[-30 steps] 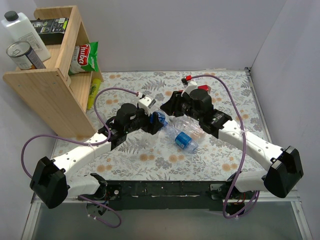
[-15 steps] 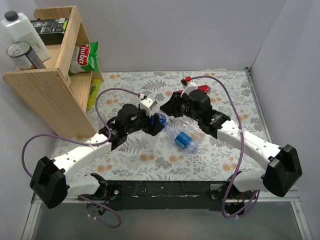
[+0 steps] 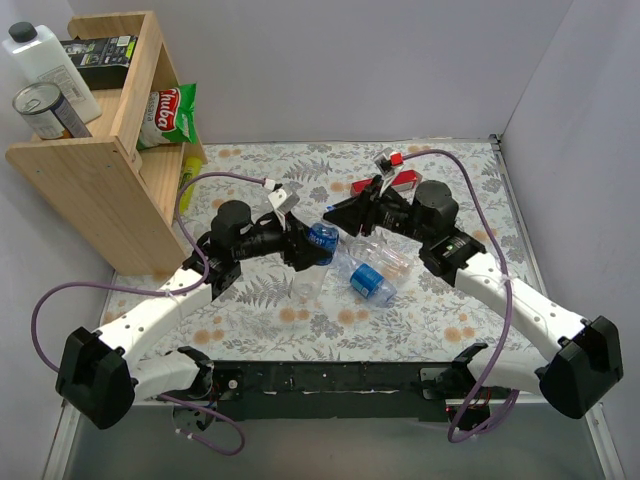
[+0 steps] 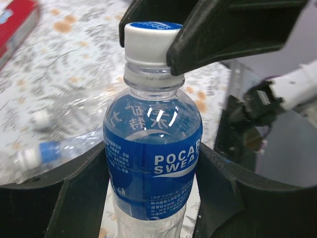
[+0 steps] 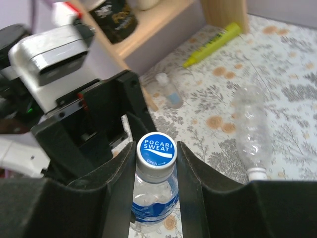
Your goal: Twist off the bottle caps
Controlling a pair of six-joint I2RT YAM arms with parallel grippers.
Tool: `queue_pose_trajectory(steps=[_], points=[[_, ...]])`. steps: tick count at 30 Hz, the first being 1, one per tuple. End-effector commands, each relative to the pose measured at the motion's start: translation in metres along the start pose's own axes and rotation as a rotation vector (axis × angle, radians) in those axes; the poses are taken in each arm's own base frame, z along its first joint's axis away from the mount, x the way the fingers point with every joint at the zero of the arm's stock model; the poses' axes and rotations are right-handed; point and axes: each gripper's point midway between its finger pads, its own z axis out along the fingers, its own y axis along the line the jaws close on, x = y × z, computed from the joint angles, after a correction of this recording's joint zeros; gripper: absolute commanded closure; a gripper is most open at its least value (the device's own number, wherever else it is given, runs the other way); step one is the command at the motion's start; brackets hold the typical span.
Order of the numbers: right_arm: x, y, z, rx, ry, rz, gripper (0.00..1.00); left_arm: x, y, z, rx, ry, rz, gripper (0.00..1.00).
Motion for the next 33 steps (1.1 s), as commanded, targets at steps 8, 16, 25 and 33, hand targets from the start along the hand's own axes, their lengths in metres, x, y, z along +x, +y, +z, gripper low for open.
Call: queue_pose_trajectory(steps=[8,16,25,33], points=[[-0.010,0.077,-0.040,-0.438,0.004,-0.287,0.99,-0.020,-0.089,-0.033,0.528,-0.041,0.086,0.98],[-0.019,0.060,-0.044,-0.322,-0.011,-0.282,0.75,-0.018,-0.045,-0.013,0.274,-0.031,0.079,0.98],[-0.029,0.042,-0.044,-0.181,-0.072,-0.192,0.32,-0.023,0.000,-0.006,0.009,-0.058,0.078,0.96],[-0.027,0.008,-0.022,0.077,-0.057,0.026,0.39,-0.015,0.015,0.001,-0.100,-0.028,0.078,0.96]])
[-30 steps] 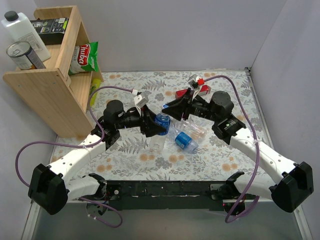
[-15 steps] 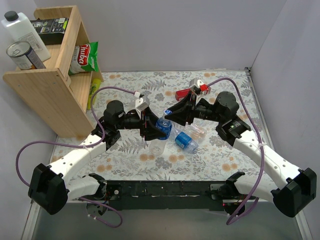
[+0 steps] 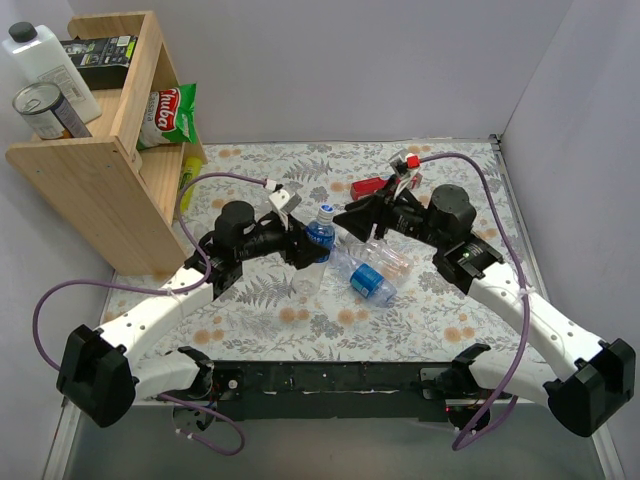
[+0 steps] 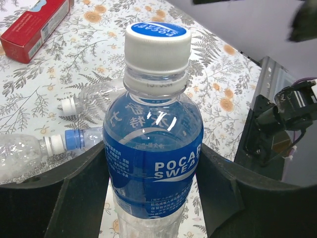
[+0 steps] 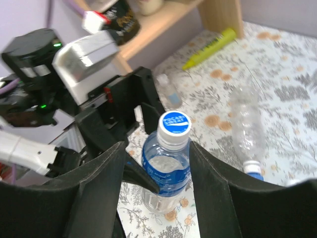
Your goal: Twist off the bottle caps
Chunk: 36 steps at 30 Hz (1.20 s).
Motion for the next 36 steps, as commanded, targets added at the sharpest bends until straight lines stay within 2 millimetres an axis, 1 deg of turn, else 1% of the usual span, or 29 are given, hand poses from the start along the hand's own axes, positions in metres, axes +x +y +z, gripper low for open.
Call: queue_pose_trajectory(steps=[1,2,4,5,9,12,16,17,19,20,21,22,23,25,26,27,28,29,30,31,32,33,34,36], points=[[-0.006,-0.022,0.016,0.191,-0.018,0.093,0.39,-0.014,0.004,0.002,-0.067,-0.021,0.047,0.96],[-0.005,-0.019,0.018,0.204,-0.005,0.097,0.39,-0.014,0.004,0.003,-0.074,-0.021,0.049,0.96],[-0.005,-0.023,0.021,0.241,-0.011,0.099,0.39,-0.011,0.001,0.004,-0.070,-0.010,0.059,0.96],[-0.002,-0.022,0.024,0.242,-0.003,0.102,0.39,-0.010,0.001,0.005,-0.073,-0.005,0.061,0.96],[-0.001,-0.019,0.031,0.235,-0.001,0.112,0.39,-0.007,0.001,0.008,-0.082,0.009,0.071,0.96],[0.005,-0.022,0.035,0.240,0.014,0.127,0.43,-0.004,-0.001,0.009,-0.080,0.016,0.074,0.96],[0.008,-0.020,0.039,0.223,0.023,0.137,0.57,-0.003,-0.003,0.010,-0.077,0.021,0.082,0.96],[0.008,-0.020,0.039,0.221,0.024,0.137,0.64,-0.002,-0.003,0.010,-0.076,0.024,0.079,0.96],[0.009,-0.019,0.039,0.213,0.025,0.135,0.71,-0.003,-0.008,0.010,-0.054,0.023,0.075,0.96],[0.011,-0.018,0.039,0.200,0.032,0.125,0.79,-0.004,-0.009,0.010,-0.046,0.021,0.075,0.97],[0.012,-0.017,0.039,0.190,0.033,0.112,0.82,-0.005,-0.012,0.010,-0.031,0.016,0.077,0.97],[0.010,-0.014,0.037,0.168,0.032,0.098,0.85,-0.006,-0.016,0.009,-0.016,0.014,0.077,0.97],[0.011,-0.013,0.035,0.151,0.030,0.085,0.91,-0.006,-0.023,0.008,0.024,0.013,0.082,0.97],[0.007,-0.009,0.027,0.081,0.031,0.045,0.94,-0.010,-0.032,0.005,0.085,-0.001,0.086,0.98],[0.006,-0.008,0.024,0.047,0.021,0.024,0.96,-0.010,-0.046,0.001,0.171,0.006,0.086,0.98],[0.006,-0.006,0.021,0.012,0.023,-0.010,0.95,-0.014,-0.051,-0.002,0.211,-0.008,0.082,0.98],[0.004,0.003,0.014,-0.066,0.035,-0.044,0.95,-0.014,-0.059,-0.005,0.269,-0.009,0.082,0.98],[0.004,0.008,0.011,-0.104,0.041,-0.075,0.96,-0.011,-0.072,-0.010,0.357,0.005,0.077,0.98],[0.007,0.013,0.007,-0.141,0.053,-0.105,0.96,-0.014,-0.077,-0.014,0.405,-0.002,0.070,0.98],[0.007,0.022,0.001,-0.201,0.061,-0.172,0.96,-0.013,-0.081,-0.017,0.443,0.005,0.065,0.98],[0.008,0.026,-0.002,-0.227,0.068,-0.194,0.96,-0.010,-0.084,-0.018,0.475,0.018,0.052,0.98],[0.010,0.031,-0.005,-0.256,0.072,-0.219,0.96,-0.011,-0.091,-0.023,0.536,0.021,0.061,0.98],[0.009,0.041,-0.013,-0.321,0.068,-0.247,0.95,-0.010,-0.094,-0.024,0.556,0.030,0.041,0.98],[0.006,0.049,-0.019,-0.361,0.043,-0.267,0.93,-0.010,-0.095,-0.025,0.575,0.030,0.039,0.98]])
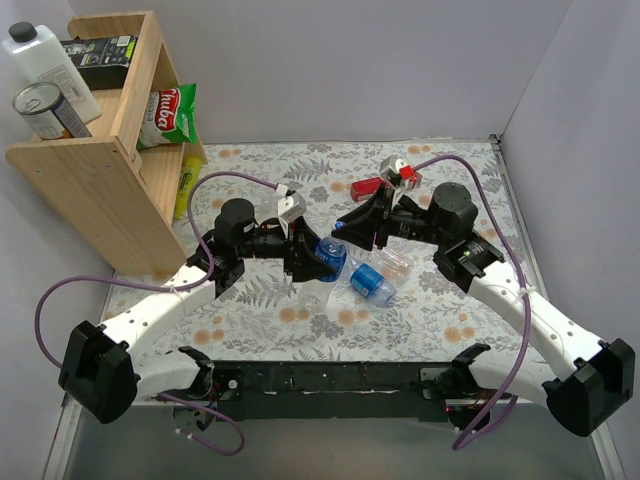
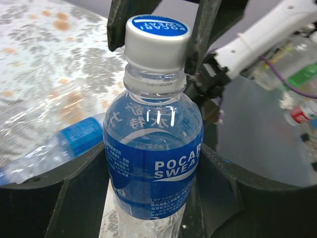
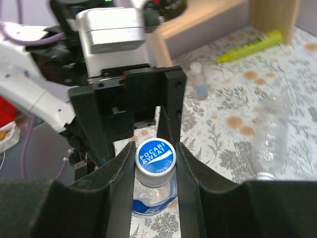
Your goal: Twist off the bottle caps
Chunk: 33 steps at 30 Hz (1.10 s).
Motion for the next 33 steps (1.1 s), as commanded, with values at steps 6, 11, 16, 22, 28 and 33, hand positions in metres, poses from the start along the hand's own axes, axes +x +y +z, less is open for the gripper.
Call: queue_pose_trajectory(steps=[6,11,16,22,28,33], points=[[-0.023,0.011,-0.020,-0.039,-0.087,-0.150,0.57,-0.017,-0.001,-0.005,-0.020,-0.043,0.055,0.97],[-0.034,-0.017,-0.025,0.145,-0.142,-0.074,0.20,-0.019,0.041,-0.010,-0.262,-0.055,0.065,0.96],[-0.029,-0.042,-0.032,0.285,-0.182,-0.042,0.28,-0.017,0.049,-0.011,-0.324,-0.051,0.070,0.96],[-0.001,-0.084,-0.043,0.519,-0.085,0.068,0.27,-0.007,0.095,-0.024,-0.589,-0.020,-0.018,0.97],[0.038,-0.088,-0.044,0.565,0.055,0.065,0.31,0.002,0.123,-0.041,-0.723,-0.017,-0.069,0.97],[0.073,-0.064,-0.022,0.492,0.130,0.050,0.31,0.005,0.148,-0.059,-0.800,-0.022,-0.111,0.97]])
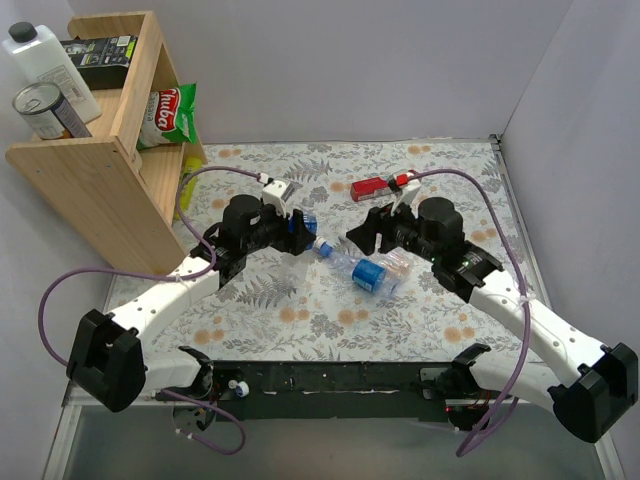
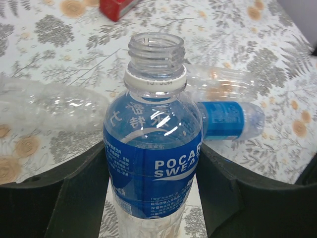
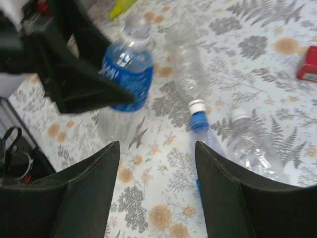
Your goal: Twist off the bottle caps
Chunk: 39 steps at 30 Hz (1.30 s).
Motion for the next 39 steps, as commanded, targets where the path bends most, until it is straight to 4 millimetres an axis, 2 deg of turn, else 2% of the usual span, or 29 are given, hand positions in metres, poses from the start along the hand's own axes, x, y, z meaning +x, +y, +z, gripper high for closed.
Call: queue_pose_trajectory(steps=[1,3,4,6,7,9,10,11,12,13,14,15,16,17,18,19,22,23,24,26,27,29,30,33,36,39], points=[[0.029,0.038,0.007,-0.079,0.046,-0.084,0.30,-0.018,0.026,-0.003,-0.096,-0.044,-0.028,0.97],[0.041,0.057,0.014,-0.134,0.052,-0.118,0.30,-0.022,0.031,-0.005,-0.106,-0.060,-0.035,0.97],[0.052,0.077,0.014,-0.193,0.067,-0.138,0.30,-0.025,0.034,-0.007,-0.115,-0.069,-0.038,0.97],[0.064,0.093,0.018,-0.243,0.071,-0.153,0.31,-0.031,0.047,-0.013,-0.139,-0.090,-0.057,0.97],[0.074,0.110,0.015,-0.303,0.091,-0.165,0.32,-0.035,0.051,-0.016,-0.147,-0.104,-0.061,0.97],[0.087,0.127,0.018,-0.343,0.117,-0.190,0.32,-0.047,0.066,-0.028,-0.179,-0.151,-0.071,0.97],[0.098,0.144,0.015,-0.375,0.138,-0.225,0.32,-0.049,0.072,-0.032,-0.192,-0.162,-0.089,0.97],[0.105,0.152,0.016,-0.387,0.153,-0.241,0.32,-0.053,0.088,-0.040,-0.224,-0.178,-0.110,0.96],[0.119,0.158,0.021,-0.390,0.189,-0.256,0.32,-0.062,0.089,-0.043,-0.200,-0.213,-0.109,0.96],[0.125,0.173,0.021,-0.417,0.197,-0.272,0.32,-0.066,0.093,-0.047,-0.201,-0.229,-0.120,0.96],[0.133,0.179,0.023,-0.428,0.213,-0.271,0.33,-0.070,0.101,-0.052,-0.216,-0.244,-0.127,0.96],[0.150,0.181,0.030,-0.428,0.259,-0.274,0.33,-0.073,0.102,-0.056,-0.216,-0.258,-0.120,0.96],[0.153,0.199,0.029,-0.473,0.270,-0.280,0.34,-0.076,0.104,-0.059,-0.229,-0.266,-0.114,0.96],[0.160,0.206,0.031,-0.483,0.285,-0.292,0.35,-0.075,0.109,-0.062,-0.251,-0.268,-0.099,0.96],[0.177,0.209,0.037,-0.482,0.319,-0.326,0.35,-0.075,0.111,-0.063,-0.265,-0.266,-0.092,0.96],[0.179,0.229,0.034,-0.527,0.316,-0.351,0.35,-0.077,0.114,-0.066,-0.291,-0.273,-0.081,0.96],[0.211,0.247,0.037,-0.568,0.377,-0.415,0.38,-0.081,0.119,-0.070,-0.310,-0.279,-0.070,0.96],[0.213,0.254,0.038,-0.582,0.379,-0.424,0.39,-0.082,0.122,-0.072,-0.317,-0.284,-0.075,0.96],[0.225,0.252,0.042,-0.575,0.405,-0.451,0.40,-0.084,0.123,-0.074,-0.317,-0.288,-0.081,0.96],[0.232,0.259,0.043,-0.588,0.420,-0.477,0.41,-0.090,0.128,-0.080,-0.327,-0.310,-0.088,0.96],[0.247,0.260,0.043,-0.602,0.457,-0.491,0.41,-0.091,0.129,-0.083,-0.331,-0.321,-0.092,0.96],[0.253,0.269,0.044,-0.623,0.475,-0.502,0.45,-0.094,0.133,-0.087,-0.338,-0.327,-0.094,0.96],[0.268,0.273,0.041,-0.640,0.506,-0.520,0.46,-0.093,0.135,-0.087,-0.344,-0.325,-0.099,0.96],[0.288,0.288,0.036,-0.675,0.558,-0.574,0.48,-0.093,0.141,-0.088,-0.350,-0.320,-0.110,0.96],[0.298,0.304,0.033,-0.717,0.587,-0.582,0.49,-0.094,0.142,-0.088,-0.347,-0.326,-0.108,0.96],[0.315,0.307,0.026,-0.727,0.658,-0.600,0.50,-0.091,0.141,-0.086,-0.334,-0.314,-0.106,0.96]])
